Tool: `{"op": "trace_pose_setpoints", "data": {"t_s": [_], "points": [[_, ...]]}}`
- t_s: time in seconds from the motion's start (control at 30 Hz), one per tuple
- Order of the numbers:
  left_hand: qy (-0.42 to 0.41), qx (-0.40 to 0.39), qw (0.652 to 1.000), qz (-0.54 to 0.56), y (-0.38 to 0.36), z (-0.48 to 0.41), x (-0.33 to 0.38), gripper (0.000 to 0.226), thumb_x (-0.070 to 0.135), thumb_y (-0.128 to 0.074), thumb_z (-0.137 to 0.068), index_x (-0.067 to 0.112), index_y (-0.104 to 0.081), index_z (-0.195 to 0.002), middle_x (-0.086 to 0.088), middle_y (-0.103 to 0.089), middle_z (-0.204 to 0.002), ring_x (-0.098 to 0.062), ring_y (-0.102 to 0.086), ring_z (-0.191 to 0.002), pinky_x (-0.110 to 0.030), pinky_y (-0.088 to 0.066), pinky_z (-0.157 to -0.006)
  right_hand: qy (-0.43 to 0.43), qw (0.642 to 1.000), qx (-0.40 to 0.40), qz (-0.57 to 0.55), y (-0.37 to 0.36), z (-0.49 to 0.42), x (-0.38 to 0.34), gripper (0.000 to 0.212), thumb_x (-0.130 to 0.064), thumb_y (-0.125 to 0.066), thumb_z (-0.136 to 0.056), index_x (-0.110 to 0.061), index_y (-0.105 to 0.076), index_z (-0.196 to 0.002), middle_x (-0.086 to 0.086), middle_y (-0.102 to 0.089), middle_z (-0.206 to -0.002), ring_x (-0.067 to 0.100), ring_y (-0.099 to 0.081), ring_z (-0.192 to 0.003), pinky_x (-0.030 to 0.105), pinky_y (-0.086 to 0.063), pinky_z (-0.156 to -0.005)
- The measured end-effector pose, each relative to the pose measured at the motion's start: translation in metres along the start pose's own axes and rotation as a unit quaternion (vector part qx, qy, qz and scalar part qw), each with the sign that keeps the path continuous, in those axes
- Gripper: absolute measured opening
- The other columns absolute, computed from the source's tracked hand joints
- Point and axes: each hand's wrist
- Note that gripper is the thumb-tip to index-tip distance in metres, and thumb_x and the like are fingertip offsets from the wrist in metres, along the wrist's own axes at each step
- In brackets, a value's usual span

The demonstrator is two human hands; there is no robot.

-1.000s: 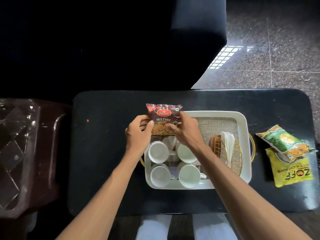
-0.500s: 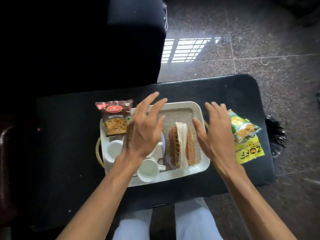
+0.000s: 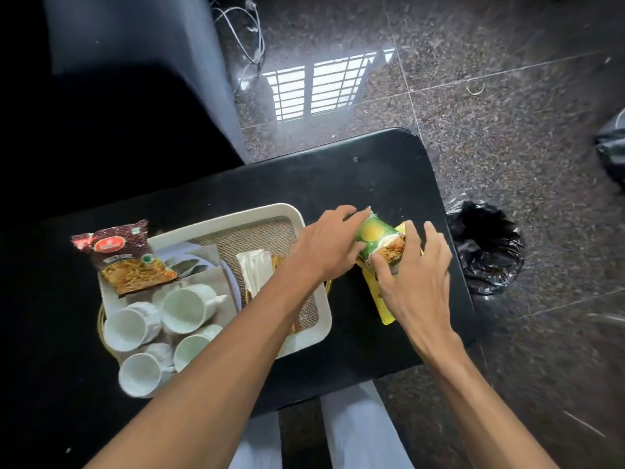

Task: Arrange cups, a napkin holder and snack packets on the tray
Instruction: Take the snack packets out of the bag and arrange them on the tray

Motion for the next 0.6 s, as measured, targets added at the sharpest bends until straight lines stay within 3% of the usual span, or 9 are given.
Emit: {"op": "trace_pose_setpoints", "data": {"t_s": [0.17,0.33,0.47,0.53,0.6], "points": [[0.011,-0.031,0.999,0.021,-0.009,-0.016,0.003,0.058,0.031,-0.057,-0.1,0.025,-0.037,-0.154,-0.002,-0.046,-0.155,-0.026,-0.049,-0.137,-0.051,-0.049,-0.106,-0.076,0.983,-0.047,-0.163,-0.004,-0.021,0.011,0.071,-0.044,-0.066,-0.088,-0.018,-0.034,-0.147,0.008,-0.047,-0.133,0.027,-0.051,-0.118,0.033,-0.04,-0.086],[0.012,-0.007,0.999,0.036,-0.007,-0.018,-0.001,0.053,0.03,-0.057,-0.101,0.023,-0.042,-0.151,-0.003,-0.051,-0.148,-0.025,-0.055,-0.13,-0.046,-0.052,-0.102,-0.069,0.976,-0.044,-0.202,-0.005,-0.033,0.008,0.068,-0.035,-0.072,-0.087,-0.02,-0.038,-0.144,0.006,-0.048,-0.126,0.012,-0.045,-0.095,0.026,-0.035,-0.079],[0.015,0.01,0.999,0.049,-0.002,-0.015,-0.006,0.061,0.031,-0.06,-0.099,0.028,-0.036,-0.155,-0.004,-0.048,-0.149,-0.028,-0.057,-0.127,-0.048,-0.052,-0.1,-0.018,0.973,-0.017,-0.227,0.003,-0.041,0.001,0.059,-0.019,-0.075,-0.085,-0.022,-0.047,-0.137,0.001,-0.048,-0.124,0.007,-0.047,-0.095,0.008,-0.037,-0.067],[0.007,0.043,0.999,0.03,0.007,-0.012,-0.009,0.068,0.034,-0.064,-0.096,0.03,-0.033,-0.157,-0.006,-0.041,-0.156,-0.03,-0.054,-0.133,-0.047,-0.051,-0.103,0.039,0.972,0.008,-0.231,0.013,-0.043,-0.007,0.059,-0.01,-0.074,-0.082,-0.019,-0.05,-0.135,0.001,-0.05,-0.122,0.007,-0.051,-0.098,0.002,-0.037,-0.073],[-0.012,0.084,0.996,0.013,0.022,-0.007,-0.013,0.074,0.036,-0.07,-0.092,0.035,-0.033,-0.157,-0.008,-0.034,-0.162,-0.03,-0.048,-0.139,-0.047,-0.048,-0.106,0.109,0.967,0.027,-0.229,0.023,-0.045,-0.018,0.061,-0.003,-0.073,-0.08,-0.016,-0.051,-0.136,0.003,-0.053,-0.121,0.007,-0.052,-0.101,0.008,-0.039,-0.083]]}}
Point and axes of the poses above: each hand's wrist, its own z-axis away from the middle knuckle, its own y-axis out of the back of the hand, x = y × z
